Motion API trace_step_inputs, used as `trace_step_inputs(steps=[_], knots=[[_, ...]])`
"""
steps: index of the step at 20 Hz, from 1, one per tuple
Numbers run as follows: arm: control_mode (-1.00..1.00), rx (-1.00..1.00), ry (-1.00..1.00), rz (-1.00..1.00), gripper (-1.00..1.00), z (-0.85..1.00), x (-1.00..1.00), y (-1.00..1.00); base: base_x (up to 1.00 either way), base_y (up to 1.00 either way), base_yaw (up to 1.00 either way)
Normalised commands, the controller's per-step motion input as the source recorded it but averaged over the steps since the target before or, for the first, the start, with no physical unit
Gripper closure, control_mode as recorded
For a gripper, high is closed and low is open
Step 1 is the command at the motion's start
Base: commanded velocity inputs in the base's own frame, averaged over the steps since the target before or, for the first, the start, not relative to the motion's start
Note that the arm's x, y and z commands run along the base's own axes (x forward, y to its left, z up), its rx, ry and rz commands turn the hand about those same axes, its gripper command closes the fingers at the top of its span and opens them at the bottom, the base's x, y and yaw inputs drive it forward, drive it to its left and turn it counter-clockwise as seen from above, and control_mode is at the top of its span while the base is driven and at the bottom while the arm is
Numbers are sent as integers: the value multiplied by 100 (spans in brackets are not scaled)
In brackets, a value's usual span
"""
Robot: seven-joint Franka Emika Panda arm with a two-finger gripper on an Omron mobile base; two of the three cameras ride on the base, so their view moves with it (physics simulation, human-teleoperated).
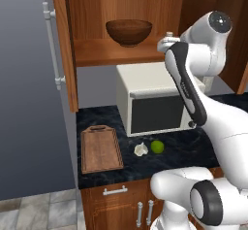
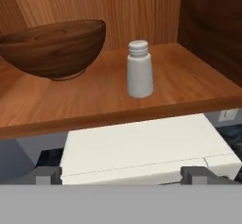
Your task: Open the cabinet. Place the bowl and condiment on the counter. Then place the lime and garlic on the cutting board.
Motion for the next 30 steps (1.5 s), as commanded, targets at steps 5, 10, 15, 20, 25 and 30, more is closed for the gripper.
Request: trace_step_inputs(steps=[5,10,15,20,25,30], knots=[[-100,-5,-6,-1,-100,7,34,-32,0,0,0],[-100,-7,0,-2,-100,6,59,-23,0,0,0],[-100,-2,7,-1,-100,-8,77,-8,0,0,0],[-100,0,8,-1,-100,-15,70,-2,0,0,0],[-100,0,1,0,-100,-20,70,-2,0,0,0],[-100,0,0,0,-100,-25,44,-12,0,0,0]])
